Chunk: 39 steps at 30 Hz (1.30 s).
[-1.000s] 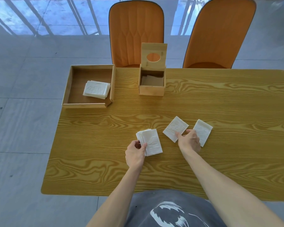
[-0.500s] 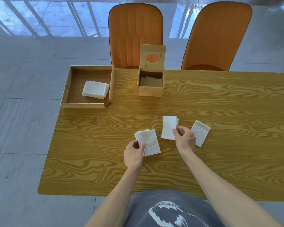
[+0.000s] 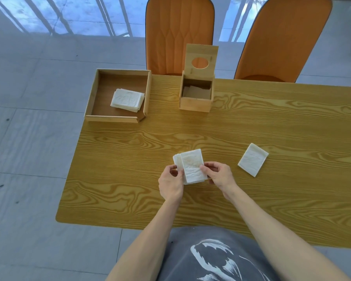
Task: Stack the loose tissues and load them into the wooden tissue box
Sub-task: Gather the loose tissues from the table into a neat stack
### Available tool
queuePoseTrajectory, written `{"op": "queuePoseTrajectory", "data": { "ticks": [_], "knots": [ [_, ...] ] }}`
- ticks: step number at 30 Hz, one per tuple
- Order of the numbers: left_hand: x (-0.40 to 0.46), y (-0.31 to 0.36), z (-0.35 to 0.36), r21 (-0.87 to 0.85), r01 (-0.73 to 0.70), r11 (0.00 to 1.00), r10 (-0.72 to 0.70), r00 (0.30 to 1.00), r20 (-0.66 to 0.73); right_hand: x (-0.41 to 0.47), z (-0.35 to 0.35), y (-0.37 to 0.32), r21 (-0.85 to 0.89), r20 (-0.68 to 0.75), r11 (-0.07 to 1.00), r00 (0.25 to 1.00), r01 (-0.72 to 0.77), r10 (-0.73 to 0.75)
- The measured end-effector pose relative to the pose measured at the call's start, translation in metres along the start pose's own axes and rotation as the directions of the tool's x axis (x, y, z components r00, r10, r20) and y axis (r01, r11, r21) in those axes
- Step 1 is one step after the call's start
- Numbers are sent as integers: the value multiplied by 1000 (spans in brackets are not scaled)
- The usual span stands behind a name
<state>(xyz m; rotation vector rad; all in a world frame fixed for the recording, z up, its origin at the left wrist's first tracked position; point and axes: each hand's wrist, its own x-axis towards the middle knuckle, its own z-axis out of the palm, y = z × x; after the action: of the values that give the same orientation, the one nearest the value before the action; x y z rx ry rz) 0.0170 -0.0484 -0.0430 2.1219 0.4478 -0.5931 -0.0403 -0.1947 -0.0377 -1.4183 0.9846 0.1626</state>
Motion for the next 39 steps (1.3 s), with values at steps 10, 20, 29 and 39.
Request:
{"op": "queuePoseTrajectory", "data": {
  "ticks": [10, 20, 29, 39],
  "knots": [
    [4, -2, -2, -27, 2, 1000, -1, 1000, 15, 11, 16, 12, -383, -133, 923, 986, 43, -102],
    [5, -3, -2, 56, -56, 997, 55, 998, 25, 4, 17, 6, -560, -178, 827, 968, 49, -178],
    [6, 0, 3, 100, -77, 992, 75, 997, 27, 8, -37, 2, -416, -541, 907, 819, -62, -192],
    [1, 12, 17, 142, -116, 983, 107, 992, 68, 18, -91, 7, -60, -727, 956, 669, -287, 155]
  ]
}}
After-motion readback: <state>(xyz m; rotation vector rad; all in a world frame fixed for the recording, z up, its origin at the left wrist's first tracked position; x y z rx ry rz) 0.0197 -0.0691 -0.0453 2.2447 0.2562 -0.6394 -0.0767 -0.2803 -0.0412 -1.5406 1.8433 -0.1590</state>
